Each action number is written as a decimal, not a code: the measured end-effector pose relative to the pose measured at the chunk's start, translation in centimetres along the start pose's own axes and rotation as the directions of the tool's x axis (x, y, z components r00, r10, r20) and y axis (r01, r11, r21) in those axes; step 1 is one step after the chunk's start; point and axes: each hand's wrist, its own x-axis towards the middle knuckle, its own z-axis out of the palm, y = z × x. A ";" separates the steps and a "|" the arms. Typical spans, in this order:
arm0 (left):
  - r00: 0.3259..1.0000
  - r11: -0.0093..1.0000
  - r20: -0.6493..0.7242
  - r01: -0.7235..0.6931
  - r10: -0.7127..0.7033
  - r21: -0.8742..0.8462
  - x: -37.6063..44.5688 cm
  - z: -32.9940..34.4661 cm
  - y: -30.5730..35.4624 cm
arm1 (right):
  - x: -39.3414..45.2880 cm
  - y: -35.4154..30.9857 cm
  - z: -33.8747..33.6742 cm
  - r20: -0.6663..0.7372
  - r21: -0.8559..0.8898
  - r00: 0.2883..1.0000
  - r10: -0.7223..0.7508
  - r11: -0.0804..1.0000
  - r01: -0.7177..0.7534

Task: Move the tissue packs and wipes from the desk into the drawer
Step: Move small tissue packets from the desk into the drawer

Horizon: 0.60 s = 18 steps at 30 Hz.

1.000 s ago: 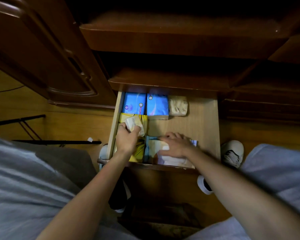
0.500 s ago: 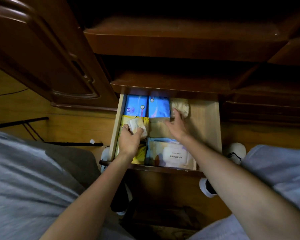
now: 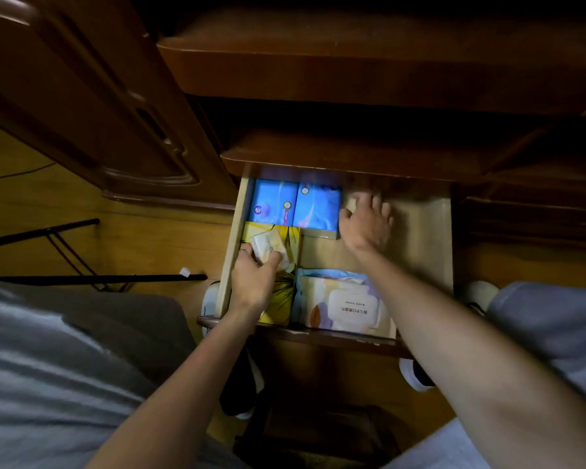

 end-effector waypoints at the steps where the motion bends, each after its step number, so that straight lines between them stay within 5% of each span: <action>1: 1.000 1.000 0.008 -0.003 0.003 0.007 0.1 0.2 0.0 | 0.1 0.8 -0.2 0.036 -0.080 0.999 -0.003 0.997 0.006; 4: 1.000 1.000 0.012 -0.012 0.012 0.026 0.1 0.6 0.2 | -0.7 4.3 -0.6 0.268 -0.202 0.960 0.077 0.979 -0.023; 9: 1.000 1.000 0.004 -0.016 0.016 0.013 0.0 1.1 0.7 | -2.4 6.7 -1.1 0.239 -0.287 0.956 0.168 0.953 -0.096; 18: 1.000 0.999 -0.018 0.017 -0.018 -0.031 -0.5 0.7 0.8 | -5.3 3.8 -3.7 0.284 -0.048 0.940 0.191 0.982 -0.185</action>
